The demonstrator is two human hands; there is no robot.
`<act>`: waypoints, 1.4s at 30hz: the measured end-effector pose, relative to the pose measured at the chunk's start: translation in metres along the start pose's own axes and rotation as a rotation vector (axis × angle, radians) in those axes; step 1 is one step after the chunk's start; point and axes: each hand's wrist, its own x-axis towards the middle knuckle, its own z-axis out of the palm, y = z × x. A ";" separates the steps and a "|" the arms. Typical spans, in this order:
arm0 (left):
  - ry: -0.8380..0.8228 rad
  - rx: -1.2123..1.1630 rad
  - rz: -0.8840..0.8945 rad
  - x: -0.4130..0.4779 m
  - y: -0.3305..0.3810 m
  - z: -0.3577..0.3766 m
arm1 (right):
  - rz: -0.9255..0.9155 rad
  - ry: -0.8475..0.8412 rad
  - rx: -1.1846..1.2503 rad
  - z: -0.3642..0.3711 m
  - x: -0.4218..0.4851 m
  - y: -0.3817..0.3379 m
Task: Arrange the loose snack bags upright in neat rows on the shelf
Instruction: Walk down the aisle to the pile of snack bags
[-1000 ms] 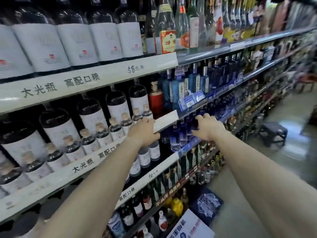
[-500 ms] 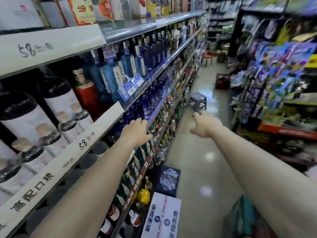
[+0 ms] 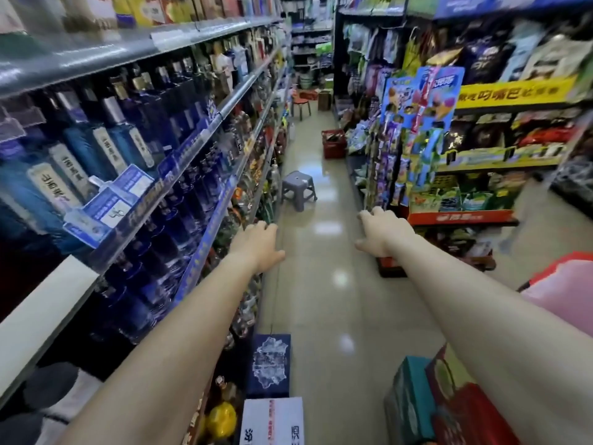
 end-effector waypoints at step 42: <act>-0.032 -0.034 0.102 0.868 -0.066 -0.033 | 0.057 -0.042 0.088 -0.061 0.838 0.126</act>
